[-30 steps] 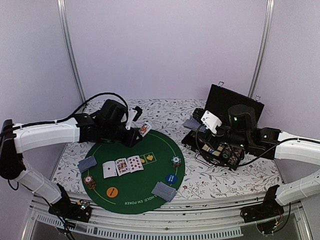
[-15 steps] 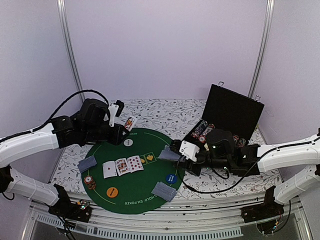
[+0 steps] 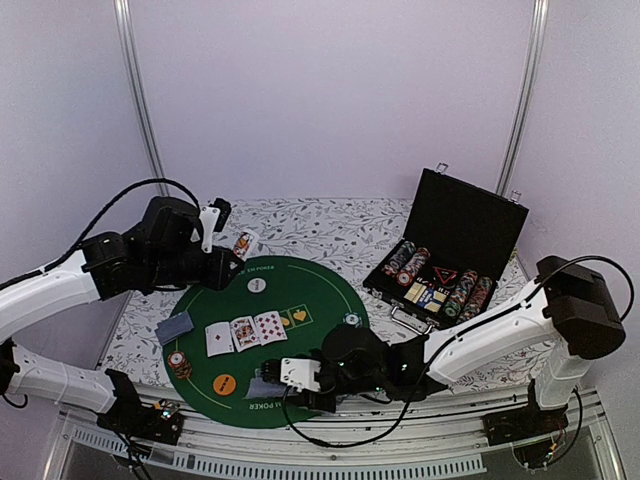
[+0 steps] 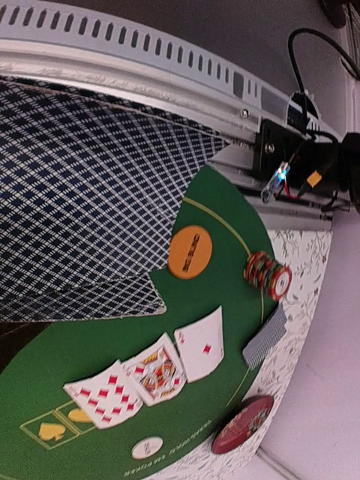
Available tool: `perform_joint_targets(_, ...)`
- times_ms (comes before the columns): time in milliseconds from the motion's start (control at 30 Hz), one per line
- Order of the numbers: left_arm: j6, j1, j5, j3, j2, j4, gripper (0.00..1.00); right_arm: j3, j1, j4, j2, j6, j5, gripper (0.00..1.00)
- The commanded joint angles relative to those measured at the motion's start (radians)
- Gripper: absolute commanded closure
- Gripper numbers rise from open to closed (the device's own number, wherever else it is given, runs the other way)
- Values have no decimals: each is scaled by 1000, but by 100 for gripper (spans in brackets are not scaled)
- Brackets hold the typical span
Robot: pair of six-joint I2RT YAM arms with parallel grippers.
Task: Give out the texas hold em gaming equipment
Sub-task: Place the face-down deck piles at the center of the board.
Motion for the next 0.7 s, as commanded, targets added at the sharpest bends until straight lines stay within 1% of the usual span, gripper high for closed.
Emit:
perform_joint_targets(0,-13,9,-8,-11,-47,-37,70,81,21,77,101,40,-82,55)
perform_joint_targets(333,-7,9,-37,-25,-128,-73,69,219,34,50,297,35,-102,55)
perform_joint_targets(467,5,9,-40,-23,-124,-73,69,275,39,7,358,41,-125,55)
perform_joint_targets(667,12,10,-35,-15,-103,-71,69,289,38,-9,403,50,-126,55)
